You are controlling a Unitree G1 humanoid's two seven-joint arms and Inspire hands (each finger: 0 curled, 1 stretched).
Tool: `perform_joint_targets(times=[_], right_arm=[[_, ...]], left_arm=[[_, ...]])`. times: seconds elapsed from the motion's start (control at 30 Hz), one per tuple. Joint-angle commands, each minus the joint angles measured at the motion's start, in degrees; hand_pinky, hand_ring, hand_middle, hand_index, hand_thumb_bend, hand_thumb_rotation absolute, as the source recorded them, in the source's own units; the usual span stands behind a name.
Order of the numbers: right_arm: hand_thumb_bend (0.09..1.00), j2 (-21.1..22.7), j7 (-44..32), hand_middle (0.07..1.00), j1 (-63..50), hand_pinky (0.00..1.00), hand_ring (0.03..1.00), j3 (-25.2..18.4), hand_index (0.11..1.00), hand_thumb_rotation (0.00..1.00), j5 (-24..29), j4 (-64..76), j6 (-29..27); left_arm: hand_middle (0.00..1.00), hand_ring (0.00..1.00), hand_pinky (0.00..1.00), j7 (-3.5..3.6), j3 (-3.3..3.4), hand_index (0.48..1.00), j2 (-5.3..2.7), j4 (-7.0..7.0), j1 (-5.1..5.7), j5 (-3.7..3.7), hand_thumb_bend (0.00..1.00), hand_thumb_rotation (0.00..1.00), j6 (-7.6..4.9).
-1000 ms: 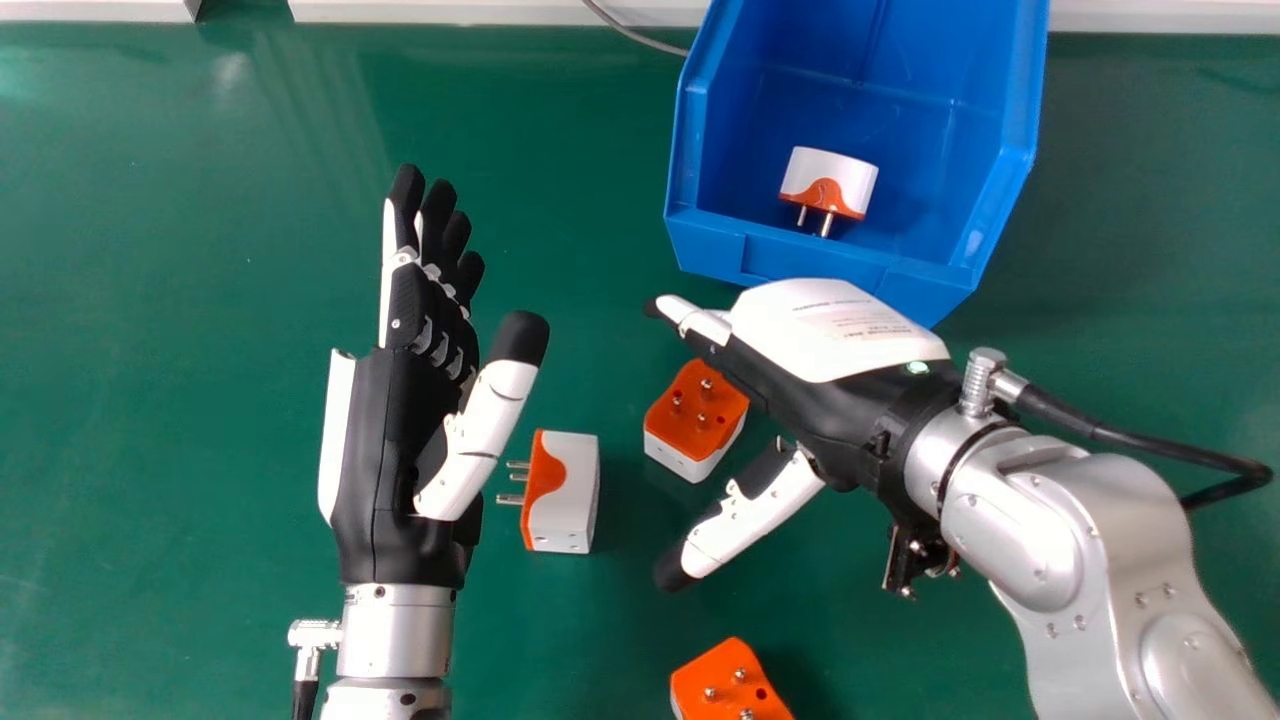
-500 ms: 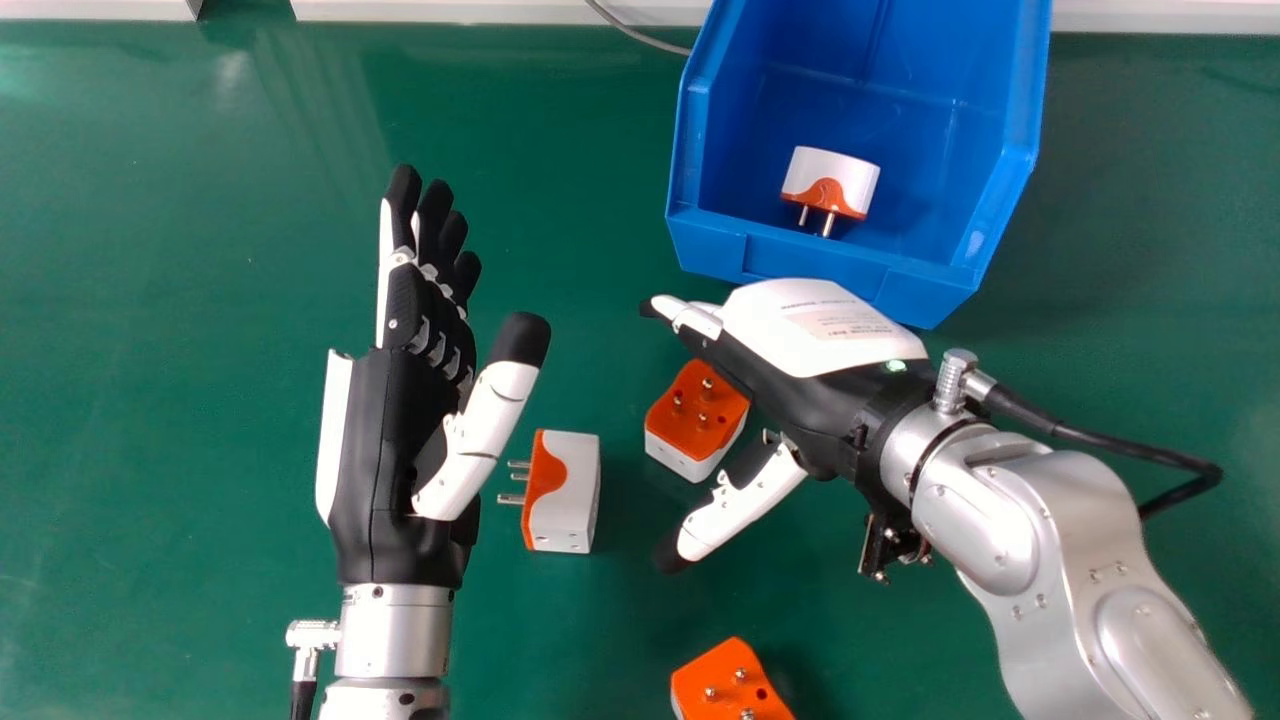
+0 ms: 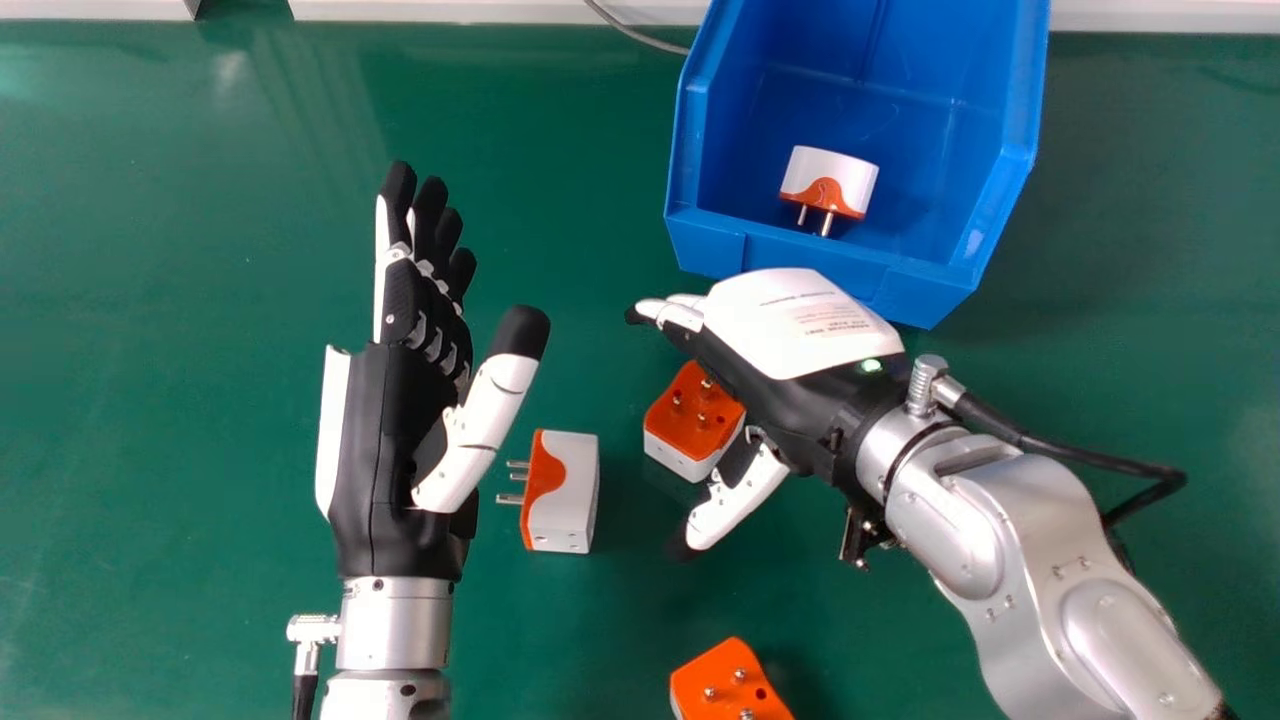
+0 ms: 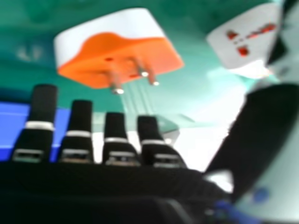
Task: Pick all objects and put in blue box
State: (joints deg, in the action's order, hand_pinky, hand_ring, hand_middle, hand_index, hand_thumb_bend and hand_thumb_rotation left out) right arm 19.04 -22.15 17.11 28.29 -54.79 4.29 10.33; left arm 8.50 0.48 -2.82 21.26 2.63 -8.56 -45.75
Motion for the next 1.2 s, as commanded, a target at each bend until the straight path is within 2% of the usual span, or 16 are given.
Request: perform_joint_targets(times=[0.0, 0.03, 0.23, 0.37, 0.6, 0.63, 0.67, 0.77, 0.8, 0.83, 0.93, 0.97, 1.0, 1.1, 1.17], right_arm=[[0.875, -0.29, 2.65, 0.848, 0.90, 0.65, 0.787, 0.24, 0.812, 0.16, -0.84, 0.02, -1.31], [0.875, -0.26, 3.15, 0.848, 0.94, 0.65, 0.787, 0.38, 0.812, 0.16, -0.83, -0.34, -1.46], [0.843, -0.22, 4.66, 0.789, 0.75, 0.62, 0.723, 0.26, 0.744, 0.08, 0.24, -1.28, -2.33], [0.833, -0.55, 5.35, 0.778, 0.61, 0.61, 0.711, 0.07, 0.730, 0.07, 0.71, -1.87, -2.17], [0.811, -1.59, 7.90, 0.755, 0.00, 0.59, 0.683, -0.55, 0.707, 0.04, 2.41, -2.88, -2.35], [0.811, -1.83, 8.43, 0.755, -0.19, 0.59, 0.683, -0.86, 0.707, 0.04, 3.27, -3.05, -2.67], [0.760, -1.96, 9.03, 0.703, -0.33, 0.56, 0.654, -1.02, 0.694, 0.03, 3.93, -3.25, -2.91], [0.760, -1.85, 11.13, 0.703, -0.78, 0.56, 0.654, -0.94, 0.694, 0.03, 4.52, -3.88, -3.91], [0.712, -1.73, 11.46, 0.668, -0.81, 0.52, 0.608, -0.66, 0.680, 0.03, 4.15, -4.05, -3.89], [0.712, -1.62, 11.62, 0.668, -0.80, 0.52, 0.608, -0.41, 0.680, 0.03, 3.85, -4.20, -3.86], [0.712, -1.55, 11.68, 0.668, -0.86, 0.52, 0.608, -0.07, 0.680, 0.03, 3.87, -4.44, -3.98], [0.712, -1.56, 11.87, 0.668, -0.94, 0.52, 0.608, -0.06, 0.680, 0.03, 3.96, -4.50, -4.10], [0.672, -1.52, 12.04, 0.631, -0.99, 0.48, 0.568, -0.02, 0.649, 0.02, 3.93, -4.53, -4.20], [0.672, -1.49, 11.89, 0.631, -1.03, 0.48, 0.568, 0.01, 0.649, 0.02, 4.07, -4.67, -4.11], [0.640, -1.73, 11.54, 0.599, -1.07, 0.45, 0.534, -0.09, 0.626, 0.02, 4.44, -4.62, -3.75]], left_arm=[[1.00, 1.00, 1.00, -0.25, -0.04, 1.000, -0.98, -0.36, -0.79, 0.77, 0.76, 0.56, -1.56], [1.00, 1.00, 1.00, -0.48, 0.02, 1.000, -0.99, -0.33, -0.84, 1.05, 0.76, 0.56, -1.58], [1.00, 1.00, 1.00, -0.59, -0.04, 1.000, -1.01, -0.37, -1.04, 1.06, 0.76, 0.55, -1.35], [1.00, 1.00, 1.00, 0.14, -0.32, 1.000, -0.92, -0.62, -1.14, 0.23, 0.77, 0.56, -1.18], [1.00, 1.00, 1.00, 0.72, -0.35, 1.000, -0.84, -0.29, -1.32, 0.10, 0.77, 0.56, -1.76], [1.00, 1.00, 1.00, 0.95, -0.39, 1.000, -0.86, -0.25, -1.35, -0.20, 0.77, 0.56, -1.89], [1.00, 1.00, 1.00, 1.00, -0.39, 1.000, -0.85, -0.28, -1.32, -0.22, 0.77, 0.56, -1.95], [1.00, 1.00, 1.00, 0.55, -0.23, 1.000, -0.89, -0.32, -1.05, 0.48, 0.77, 0.56, -2.23], [1.00, 1.00, 1.00, 0.32, -0.19, 1.000, -0.88, -0.39, -0.90, 0.82, 0.77, 0.56, -2.24], [1.00, 1.00, 1.00, 0.13, -0.17, 1.000, -0.85, -0.50, -0.75, 1.11, 0.77, 0.56, -2.18], [1.00, 1.00, 1.00, 0.22, -0.29, 1.000, -0.70, -0.88, -0.42, 0.97, 0.77, 0.56, -1.82], [1.00, 1.00, 1.00, 0.11, -0.27, 1.000, -0.73, -0.98, -0.34, 1.05, 0.77, 0.56, -1.72], [1.00, 1.00, 1.00, -0.07, -0.22, 1.000, -0.76, -1.07, -0.27, 1.22, 0.78, 0.56, -1.63], [1.00, 1.00, 1.00, -0.42, -0.22, 1.000, -0.78, -1.44, 0.02, 1.62, 0.78, 0.56, -1.31], [1.00, 1.00, 1.00, -0.57, -0.24, 1.000, -0.81, -1.65, 0.17, 1.73, 0.78, 0.56, -1.22]])
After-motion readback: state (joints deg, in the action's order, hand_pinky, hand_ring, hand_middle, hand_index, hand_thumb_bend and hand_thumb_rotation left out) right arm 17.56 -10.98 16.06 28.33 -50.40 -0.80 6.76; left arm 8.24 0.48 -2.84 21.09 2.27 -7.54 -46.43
